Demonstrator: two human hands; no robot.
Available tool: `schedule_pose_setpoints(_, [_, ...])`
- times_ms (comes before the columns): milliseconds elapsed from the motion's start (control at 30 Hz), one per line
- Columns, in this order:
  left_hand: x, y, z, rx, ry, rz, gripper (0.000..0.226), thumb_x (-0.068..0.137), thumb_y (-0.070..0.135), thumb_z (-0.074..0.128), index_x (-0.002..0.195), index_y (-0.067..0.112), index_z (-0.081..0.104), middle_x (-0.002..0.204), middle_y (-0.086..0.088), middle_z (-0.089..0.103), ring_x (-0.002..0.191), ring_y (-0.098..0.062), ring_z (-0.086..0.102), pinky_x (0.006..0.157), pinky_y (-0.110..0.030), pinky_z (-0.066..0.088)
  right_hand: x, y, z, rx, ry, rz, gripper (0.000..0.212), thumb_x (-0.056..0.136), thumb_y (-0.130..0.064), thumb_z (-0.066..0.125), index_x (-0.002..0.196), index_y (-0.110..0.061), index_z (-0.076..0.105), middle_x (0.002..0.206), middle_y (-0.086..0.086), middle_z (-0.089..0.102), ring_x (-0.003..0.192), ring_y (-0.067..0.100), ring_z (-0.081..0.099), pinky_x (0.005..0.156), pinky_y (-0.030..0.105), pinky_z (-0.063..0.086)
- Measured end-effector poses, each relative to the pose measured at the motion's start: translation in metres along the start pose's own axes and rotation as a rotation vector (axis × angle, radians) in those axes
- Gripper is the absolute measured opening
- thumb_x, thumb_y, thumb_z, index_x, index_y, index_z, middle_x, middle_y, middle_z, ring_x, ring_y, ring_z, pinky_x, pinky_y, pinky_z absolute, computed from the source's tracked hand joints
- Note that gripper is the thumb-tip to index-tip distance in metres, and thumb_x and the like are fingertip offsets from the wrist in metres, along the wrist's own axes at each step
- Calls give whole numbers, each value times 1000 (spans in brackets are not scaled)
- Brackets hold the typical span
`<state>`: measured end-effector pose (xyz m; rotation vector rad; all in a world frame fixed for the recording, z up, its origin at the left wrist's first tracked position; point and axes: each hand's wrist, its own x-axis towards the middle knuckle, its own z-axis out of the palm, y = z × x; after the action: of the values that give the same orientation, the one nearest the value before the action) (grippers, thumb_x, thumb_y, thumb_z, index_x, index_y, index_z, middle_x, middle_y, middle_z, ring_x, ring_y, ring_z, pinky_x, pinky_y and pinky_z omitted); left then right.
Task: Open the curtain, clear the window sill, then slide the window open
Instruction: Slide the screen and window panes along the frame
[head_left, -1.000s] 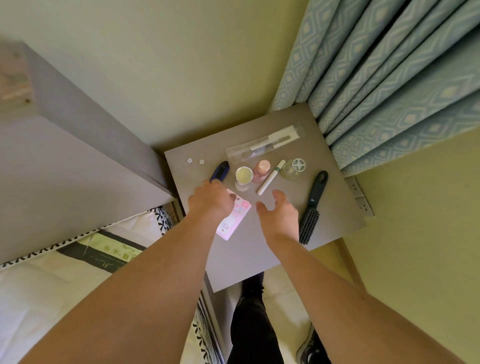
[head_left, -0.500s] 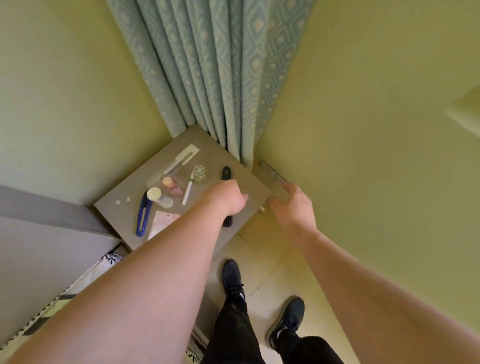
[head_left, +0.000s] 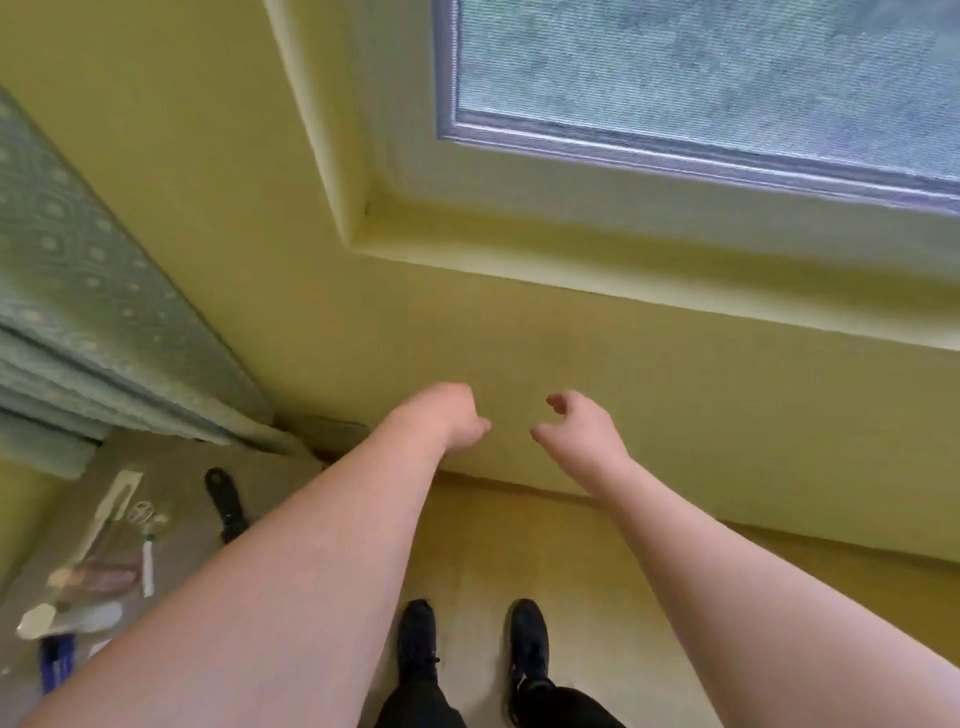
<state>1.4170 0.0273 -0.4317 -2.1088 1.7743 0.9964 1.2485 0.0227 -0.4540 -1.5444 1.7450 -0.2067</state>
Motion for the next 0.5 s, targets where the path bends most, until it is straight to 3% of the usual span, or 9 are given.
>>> schedule_pose_setpoints(67, [5, 40, -5, 61, -19, 62, 51, 94, 43, 52, 133, 10, 50, 135, -10, 54, 118, -28, 53, 94, -36, 45, -1, 20, -31, 31, 38, 38, 54, 83, -23, 57, 135, -18, 49, 131, 2, 58, 82, 15, 53, 67, 25, 41])
schedule_pose_setpoints(233, [10, 138, -7, 205, -37, 216, 50, 94, 41, 52, 133, 11, 49, 134, -9, 54, 117, -28, 53, 95, -38, 45, -14, 71, -108, 113, 191, 102, 53, 82, -22, 57, 135, -18, 50, 131, 2, 58, 66, 2, 48, 61, 22, 40])
schedule_pose_setpoints(300, [8, 180, -10, 257, -14, 286, 50, 92, 43, 53, 132, 11, 50, 134, -10, 54, 118, -29, 53, 96, -38, 45, -24, 86, -145, 142, 268, 112, 53, 83, -22, 57, 135, -18, 50, 135, 2, 57, 75, 7, 54, 69, 24, 43])
schedule_pose_setpoints(400, [2, 237, -23, 294, 51, 404, 52, 91, 43, 54, 131, 11, 52, 134, -11, 55, 119, -29, 53, 97, -36, 44, -34, 102, -197, 127, 392, 100, 51, 85, -21, 57, 135, -15, 52, 137, 4, 56, 115, 21, 57, 91, 29, 45])
schedule_pose_setpoints(500, [-8, 295, -45, 317, 146, 526, 46, 90, 42, 55, 125, 11, 58, 128, -11, 59, 115, -28, 55, 93, -33, 46, -39, 114, -252, 97, 532, 48, 48, 85, -18, 57, 132, -12, 54, 135, 6, 58, 126, 22, 51, 102, 31, 40])
